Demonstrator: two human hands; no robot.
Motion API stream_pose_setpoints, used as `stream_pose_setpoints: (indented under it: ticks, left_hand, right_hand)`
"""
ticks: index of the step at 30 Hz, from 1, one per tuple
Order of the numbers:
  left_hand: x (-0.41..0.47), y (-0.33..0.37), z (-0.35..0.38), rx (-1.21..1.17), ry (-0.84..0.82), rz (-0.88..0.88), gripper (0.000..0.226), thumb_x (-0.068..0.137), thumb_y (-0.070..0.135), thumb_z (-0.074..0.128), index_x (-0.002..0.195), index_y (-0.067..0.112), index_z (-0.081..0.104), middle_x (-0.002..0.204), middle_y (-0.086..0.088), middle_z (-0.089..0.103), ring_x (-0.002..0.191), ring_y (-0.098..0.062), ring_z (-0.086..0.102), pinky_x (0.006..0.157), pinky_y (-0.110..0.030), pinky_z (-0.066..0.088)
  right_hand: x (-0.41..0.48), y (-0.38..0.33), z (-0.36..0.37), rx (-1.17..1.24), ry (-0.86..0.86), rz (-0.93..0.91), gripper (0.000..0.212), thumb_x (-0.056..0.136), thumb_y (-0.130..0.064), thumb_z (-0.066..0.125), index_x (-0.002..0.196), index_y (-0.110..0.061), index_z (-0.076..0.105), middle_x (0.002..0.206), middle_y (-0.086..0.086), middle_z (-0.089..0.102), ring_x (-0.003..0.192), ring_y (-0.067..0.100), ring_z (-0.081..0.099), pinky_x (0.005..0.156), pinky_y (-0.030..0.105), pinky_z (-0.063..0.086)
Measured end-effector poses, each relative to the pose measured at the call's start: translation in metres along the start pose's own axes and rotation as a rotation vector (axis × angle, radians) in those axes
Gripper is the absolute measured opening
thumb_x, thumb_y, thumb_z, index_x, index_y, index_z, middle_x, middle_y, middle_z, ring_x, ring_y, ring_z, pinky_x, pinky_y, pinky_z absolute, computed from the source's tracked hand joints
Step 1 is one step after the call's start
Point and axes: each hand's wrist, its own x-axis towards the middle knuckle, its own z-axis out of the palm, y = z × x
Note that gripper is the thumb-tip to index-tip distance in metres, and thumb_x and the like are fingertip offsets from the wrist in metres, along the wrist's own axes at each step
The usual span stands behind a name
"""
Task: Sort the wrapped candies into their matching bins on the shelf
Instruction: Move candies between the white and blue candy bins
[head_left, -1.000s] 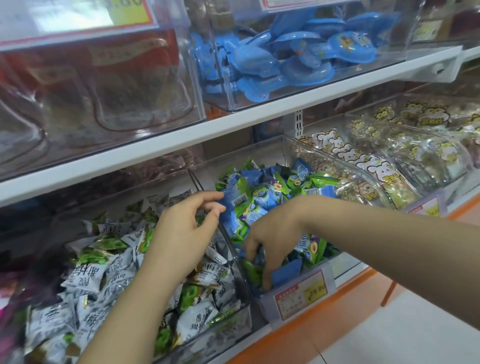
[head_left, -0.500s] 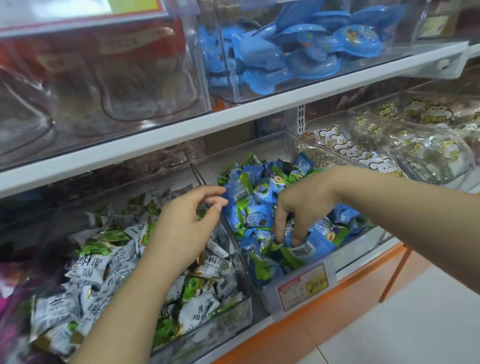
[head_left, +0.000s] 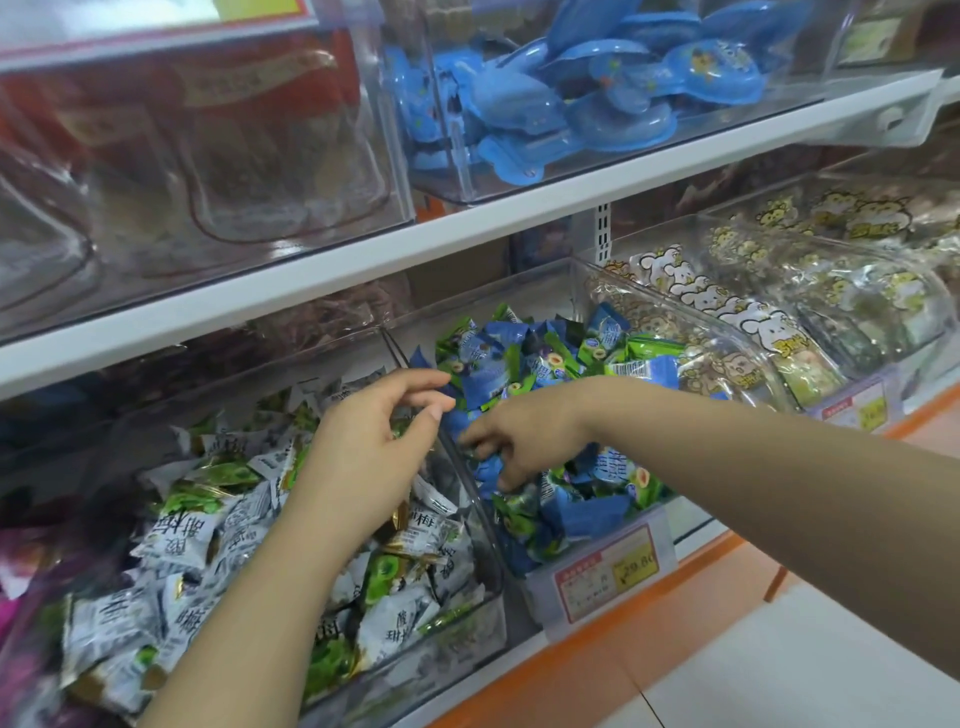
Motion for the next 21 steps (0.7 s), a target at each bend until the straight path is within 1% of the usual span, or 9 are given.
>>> stream_pose_setpoints:
  ticks: [2, 4, 5, 7, 9, 11, 17, 18, 21]
  left_hand:
    - [0.000, 0.001, -0.001, 0.006, -0.004, -0.005, 0.025, 0.091, 0.028, 0.053, 0.097, 0.052, 0.054, 0.094, 0.033, 0.064, 0.082, -0.031, 0.064, 0.068, -0.038, 0.050]
    - [0.000, 0.002, -0.001, 0.014, -0.006, -0.006, 0.024, 0.091, 0.029, 0.053, 0.097, 0.052, 0.054, 0.093, 0.033, 0.064, 0.084, -0.031, 0.064, 0.071, -0.040, 0.051]
    - [0.000, 0.003, -0.001, 0.015, -0.007, -0.006, 0.024, 0.091, 0.029, 0.053, 0.097, 0.052, 0.054, 0.093, 0.032, 0.065, 0.084, -0.031, 0.064, 0.072, -0.040, 0.051]
    - [0.000, 0.003, 0.000, 0.013, -0.006, -0.008, 0.024, 0.092, 0.028, 0.053, 0.097, 0.052, 0.054, 0.093, 0.032, 0.065, 0.085, -0.031, 0.064, 0.072, -0.040, 0.051]
    - [0.000, 0.004, 0.000, 0.012, -0.002, -0.011, 0.025, 0.092, 0.027, 0.054, 0.097, 0.052, 0.054, 0.093, 0.033, 0.064, 0.085, -0.031, 0.064, 0.072, -0.039, 0.051]
    - [0.000, 0.003, 0.001, 0.016, 0.000, -0.012, 0.026, 0.092, 0.026, 0.054, 0.096, 0.052, 0.055, 0.093, 0.034, 0.064, 0.085, -0.030, 0.064, 0.073, -0.040, 0.051]
    - [0.000, 0.003, 0.001, 0.003, 0.005, -0.013, 0.026, 0.092, 0.027, 0.054, 0.096, 0.052, 0.054, 0.092, 0.032, 0.065, 0.084, -0.030, 0.065, 0.075, -0.040, 0.051]
    - [0.000, 0.003, 0.001, 0.001, 0.004, -0.014, 0.025, 0.092, 0.027, 0.054, 0.096, 0.052, 0.054, 0.092, 0.033, 0.064, 0.084, -0.030, 0.065, 0.075, -0.041, 0.051]
    - [0.000, 0.004, -0.001, -0.004, -0.008, -0.016, 0.025, 0.092, 0.028, 0.054, 0.096, 0.052, 0.054, 0.093, 0.033, 0.064, 0.087, -0.030, 0.064, 0.079, -0.043, 0.052]
  right_hand:
    - [-0.001, 0.011, 0.001, 0.046, 0.040, 0.026, 0.071, 0.094, -0.019, 0.056, 0.151, -0.025, 0.015, 0.151, -0.002, 0.034, 0.111, 0.015, 0.055, 0.094, 0.030, 0.045]
    - [-0.005, 0.018, -0.003, 0.105, 0.071, 0.052, 0.071, 0.095, -0.017, 0.054, 0.151, -0.030, 0.012, 0.151, -0.004, 0.032, 0.096, 0.020, 0.061, 0.083, 0.033, 0.054]
    - [-0.007, 0.021, -0.005, 0.106, 0.089, 0.056, 0.070, 0.096, -0.016, 0.053, 0.151, -0.030, 0.012, 0.152, -0.004, 0.031, 0.100, 0.020, 0.060, 0.082, 0.028, 0.052]
    - [-0.009, 0.023, -0.009, 0.085, 0.121, 0.046, 0.068, 0.095, -0.015, 0.053, 0.151, -0.026, 0.017, 0.152, -0.004, 0.032, 0.124, 0.017, 0.048, 0.094, 0.025, 0.041]
    - [-0.012, 0.020, -0.012, 0.101, 0.148, 0.040, 0.059, 0.094, -0.014, 0.053, 0.147, -0.019, 0.029, 0.143, 0.001, 0.046, 0.125, 0.019, 0.049, 0.101, 0.031, 0.040]
    - [-0.014, 0.011, -0.013, 0.122, 0.176, 0.007, 0.047, 0.093, -0.014, 0.051, 0.140, -0.017, 0.042, 0.122, 0.003, 0.064, 0.106, 0.019, 0.060, 0.094, 0.034, 0.047]
    - [-0.008, -0.013, 0.001, -0.041, -0.103, -0.016, 0.033, 0.097, -0.031, 0.050, 0.128, -0.020, 0.056, 0.108, -0.006, 0.055, 0.091, 0.011, 0.050, 0.076, 0.024, 0.039]
    - [-0.011, -0.012, -0.001, -0.035, -0.125, 0.009, 0.035, 0.097, -0.035, 0.049, 0.127, -0.021, 0.057, 0.113, -0.006, 0.056, 0.097, 0.011, 0.050, 0.080, 0.024, 0.039]
    - [-0.025, -0.009, -0.010, -0.006, -0.185, 0.083, 0.050, 0.093, -0.053, 0.045, 0.131, -0.022, 0.055, 0.140, -0.006, 0.048, 0.126, 0.016, 0.045, 0.108, 0.035, 0.034]
